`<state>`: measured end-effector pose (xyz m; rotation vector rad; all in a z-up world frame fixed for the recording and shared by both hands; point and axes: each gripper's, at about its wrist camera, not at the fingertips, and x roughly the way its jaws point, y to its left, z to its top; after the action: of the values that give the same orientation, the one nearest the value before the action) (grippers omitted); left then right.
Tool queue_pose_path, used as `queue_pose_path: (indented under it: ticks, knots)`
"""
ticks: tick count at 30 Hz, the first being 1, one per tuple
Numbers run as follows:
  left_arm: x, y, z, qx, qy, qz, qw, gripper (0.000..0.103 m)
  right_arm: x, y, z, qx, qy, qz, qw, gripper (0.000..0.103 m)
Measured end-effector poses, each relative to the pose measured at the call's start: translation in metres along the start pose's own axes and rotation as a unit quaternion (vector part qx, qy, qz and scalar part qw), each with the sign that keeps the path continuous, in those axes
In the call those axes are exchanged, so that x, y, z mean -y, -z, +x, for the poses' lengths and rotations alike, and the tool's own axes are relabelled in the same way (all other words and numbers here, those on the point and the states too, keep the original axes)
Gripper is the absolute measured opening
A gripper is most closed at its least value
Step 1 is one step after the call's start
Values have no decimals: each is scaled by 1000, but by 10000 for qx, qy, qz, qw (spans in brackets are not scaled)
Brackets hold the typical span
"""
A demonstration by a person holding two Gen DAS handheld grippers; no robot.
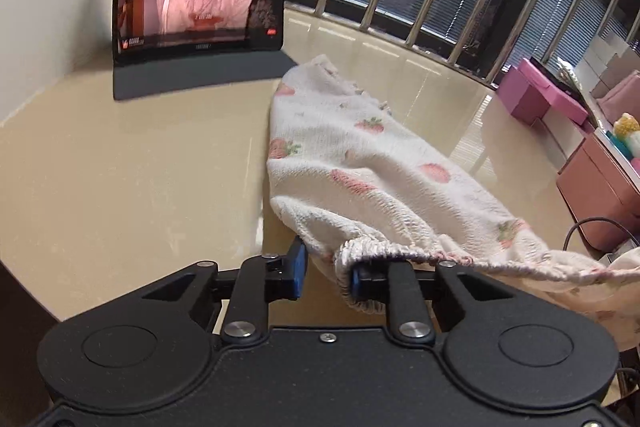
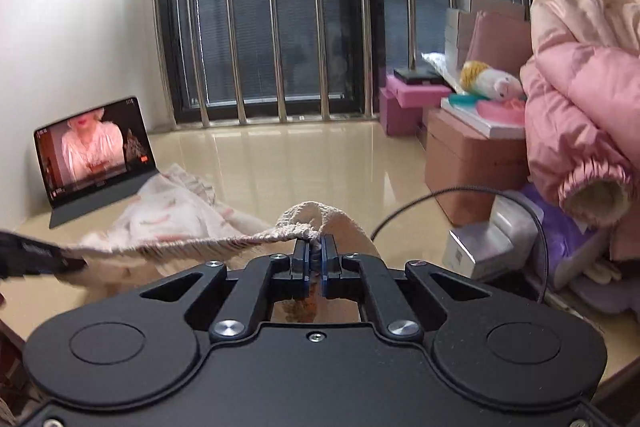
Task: Fold clothes
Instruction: 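Lay the shorts on the table while the left gripper grasps the waistband, then lift the shorts by the waistband with both grippers and spread them flat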
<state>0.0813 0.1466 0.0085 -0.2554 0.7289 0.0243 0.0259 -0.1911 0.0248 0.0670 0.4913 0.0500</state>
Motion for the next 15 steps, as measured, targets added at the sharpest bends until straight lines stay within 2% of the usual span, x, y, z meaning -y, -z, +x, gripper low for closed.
queue_pose_path:
  ticks: [4,6,7,9,11,14,15]
  knots:
    - [13,-20,-38,471,86,532,9974,19,-14,16,14,-515,67,-618,9967,14]
    - [21,-25,-54,726,78,801,9941,19,-28,24,18,-635,192,-1151,9911,28]
    - [26,-26,-60,823,65,941,9921,19,-36,28,19,-652,293,-1476,9865,30]
    - [37,-25,-67,977,18,1230,9876,19,-56,37,19,-499,501,-2273,9713,34]
    - [51,-25,-70,1111,-33,1500,9824,19,-77,46,19,-313,645,-3093,9482,38]
    - [67,-25,-66,1184,-50,1724,9779,19,-103,63,21,-317,486,-4108,9099,38]
    - [68,-25,-66,1200,-41,1754,9771,19,-111,66,22,-412,417,-4291,9014,36]
